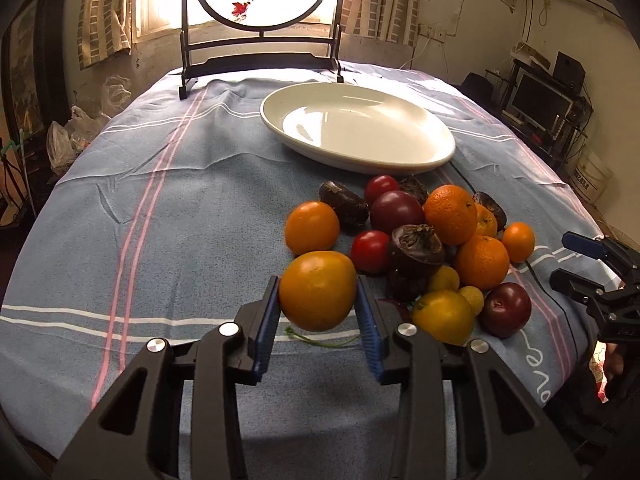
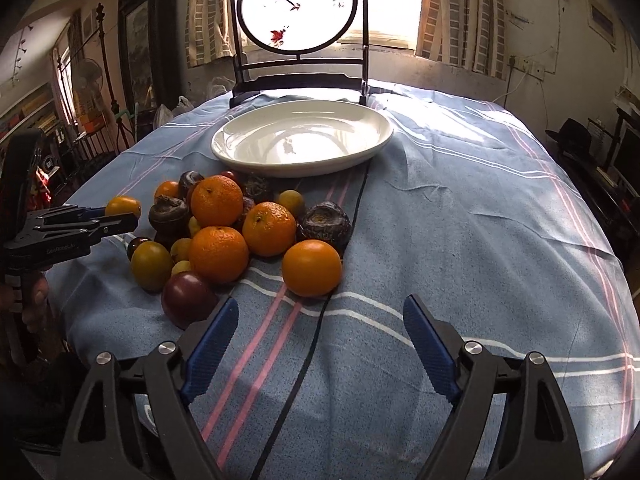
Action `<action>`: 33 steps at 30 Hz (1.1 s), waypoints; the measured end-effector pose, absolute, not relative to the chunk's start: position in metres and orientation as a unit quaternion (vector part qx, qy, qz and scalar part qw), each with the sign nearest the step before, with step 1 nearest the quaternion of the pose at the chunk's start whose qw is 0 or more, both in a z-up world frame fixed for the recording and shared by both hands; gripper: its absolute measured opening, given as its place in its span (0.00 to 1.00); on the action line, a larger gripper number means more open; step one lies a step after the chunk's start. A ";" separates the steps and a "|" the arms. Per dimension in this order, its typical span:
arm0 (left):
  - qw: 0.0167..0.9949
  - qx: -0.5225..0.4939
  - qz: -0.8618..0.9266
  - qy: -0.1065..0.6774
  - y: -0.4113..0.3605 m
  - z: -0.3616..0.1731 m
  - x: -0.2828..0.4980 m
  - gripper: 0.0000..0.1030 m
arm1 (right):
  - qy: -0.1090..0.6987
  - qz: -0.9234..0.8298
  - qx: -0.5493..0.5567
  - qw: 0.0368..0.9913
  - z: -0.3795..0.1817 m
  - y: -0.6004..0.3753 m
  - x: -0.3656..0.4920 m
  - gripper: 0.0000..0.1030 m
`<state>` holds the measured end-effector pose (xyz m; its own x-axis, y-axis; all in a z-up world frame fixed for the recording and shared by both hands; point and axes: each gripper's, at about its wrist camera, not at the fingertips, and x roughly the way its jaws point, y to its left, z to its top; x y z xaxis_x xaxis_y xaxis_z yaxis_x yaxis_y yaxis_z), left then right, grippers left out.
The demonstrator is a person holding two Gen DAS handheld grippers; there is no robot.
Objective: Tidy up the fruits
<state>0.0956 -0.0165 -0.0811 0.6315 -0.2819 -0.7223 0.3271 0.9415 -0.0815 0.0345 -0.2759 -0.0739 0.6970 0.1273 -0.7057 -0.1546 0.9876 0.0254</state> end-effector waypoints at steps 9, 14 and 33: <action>0.904 0.022 -0.165 0.394 -0.006 -0.079 0.087 0.35 | 0.417 0.080 -0.031 0.905 -0.088 -0.262 0.079 0.45; 0.903 0.015 -0.167 0.395 -0.002 -0.081 0.089 0.35 | 0.415 0.086 -0.013 0.906 -0.088 -0.265 0.077 0.39; 0.886 0.017 -0.199 0.419 -0.068 -0.047 0.224 0.35 | 0.383 0.110 0.031 0.917 -0.031 -0.272 0.181 0.38</action>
<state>0.2241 -0.0679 -0.0468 0.5696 -0.3382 -0.7491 0.3673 0.9201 -0.1361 0.1807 -0.2721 -0.0307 0.6832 0.2244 -0.6949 -0.1776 0.9741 0.1400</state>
